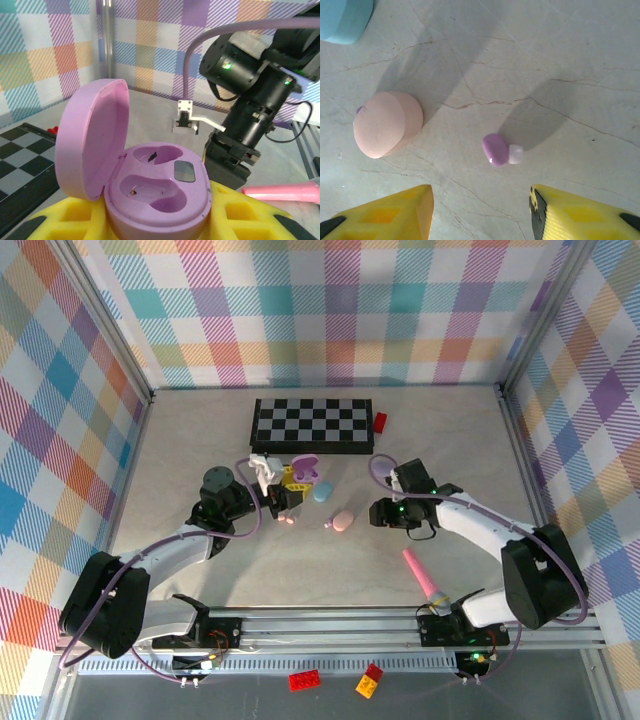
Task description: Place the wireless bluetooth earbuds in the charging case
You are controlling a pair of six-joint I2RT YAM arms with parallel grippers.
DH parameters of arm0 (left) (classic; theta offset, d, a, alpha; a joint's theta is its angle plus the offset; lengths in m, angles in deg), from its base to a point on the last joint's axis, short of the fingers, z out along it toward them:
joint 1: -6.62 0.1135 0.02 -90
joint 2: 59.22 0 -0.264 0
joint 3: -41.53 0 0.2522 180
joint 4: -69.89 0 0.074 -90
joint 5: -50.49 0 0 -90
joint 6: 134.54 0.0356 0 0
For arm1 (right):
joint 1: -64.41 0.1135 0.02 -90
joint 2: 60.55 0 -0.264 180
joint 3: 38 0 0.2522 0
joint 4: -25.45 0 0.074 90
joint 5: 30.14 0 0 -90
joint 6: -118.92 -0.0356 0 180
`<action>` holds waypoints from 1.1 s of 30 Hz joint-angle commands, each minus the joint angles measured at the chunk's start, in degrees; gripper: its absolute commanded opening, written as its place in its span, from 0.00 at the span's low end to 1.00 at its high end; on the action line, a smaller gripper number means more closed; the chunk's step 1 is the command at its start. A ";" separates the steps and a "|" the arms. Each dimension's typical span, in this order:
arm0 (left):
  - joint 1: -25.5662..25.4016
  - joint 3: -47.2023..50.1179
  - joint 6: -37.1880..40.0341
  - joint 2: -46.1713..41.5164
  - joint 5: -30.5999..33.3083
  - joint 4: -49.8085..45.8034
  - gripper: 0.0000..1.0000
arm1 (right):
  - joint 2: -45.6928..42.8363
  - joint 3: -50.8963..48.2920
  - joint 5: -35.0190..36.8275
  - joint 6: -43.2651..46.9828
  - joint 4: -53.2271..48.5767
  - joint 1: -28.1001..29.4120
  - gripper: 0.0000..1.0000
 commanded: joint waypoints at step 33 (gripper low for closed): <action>11.14 6.94 -11.43 1.17 3.16 18.47 0.34 | 27.82 22.00 36.85 13.12 -19.70 18.41 0.34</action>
